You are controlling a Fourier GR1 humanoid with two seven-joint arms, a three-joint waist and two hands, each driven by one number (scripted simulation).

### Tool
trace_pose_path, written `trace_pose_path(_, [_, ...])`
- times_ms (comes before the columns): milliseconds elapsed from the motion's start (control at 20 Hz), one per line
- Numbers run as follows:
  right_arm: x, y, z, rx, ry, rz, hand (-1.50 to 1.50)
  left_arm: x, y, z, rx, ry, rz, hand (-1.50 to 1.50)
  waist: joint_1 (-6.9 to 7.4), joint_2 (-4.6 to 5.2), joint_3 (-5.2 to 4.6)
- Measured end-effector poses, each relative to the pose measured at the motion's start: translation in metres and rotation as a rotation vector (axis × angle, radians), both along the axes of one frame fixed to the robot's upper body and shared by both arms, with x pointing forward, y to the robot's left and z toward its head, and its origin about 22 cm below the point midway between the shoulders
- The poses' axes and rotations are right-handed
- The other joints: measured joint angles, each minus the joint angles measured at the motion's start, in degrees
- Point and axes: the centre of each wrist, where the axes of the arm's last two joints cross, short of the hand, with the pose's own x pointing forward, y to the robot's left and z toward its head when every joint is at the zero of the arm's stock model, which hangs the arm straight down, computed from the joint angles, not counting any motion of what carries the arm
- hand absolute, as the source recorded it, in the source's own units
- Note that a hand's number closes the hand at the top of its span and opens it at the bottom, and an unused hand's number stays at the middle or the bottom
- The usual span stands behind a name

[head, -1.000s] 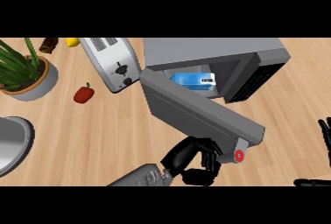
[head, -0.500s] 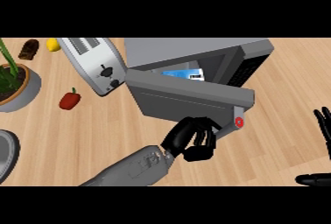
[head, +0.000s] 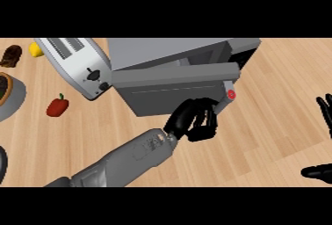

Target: Pick up the milk, place it into the microwave and close the microwave

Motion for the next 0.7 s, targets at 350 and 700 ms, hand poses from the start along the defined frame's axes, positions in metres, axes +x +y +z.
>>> trace_pose_path(350, [0.016, 0.004, 0.020, 0.004, -0.027, 0.068, -1.50, 0.019, -0.004, 0.021, -0.024, -0.025, 0.064, 1.50, -2.06, 0.69, 0.09])
trace_pose_path(700, [0.029, 0.014, 0.036, 0.007, -0.032, 0.174, -1.50, 0.035, -0.004, 0.034, -0.039, -0.023, 0.130, 1.50, -3.62, 1.24, 0.18])
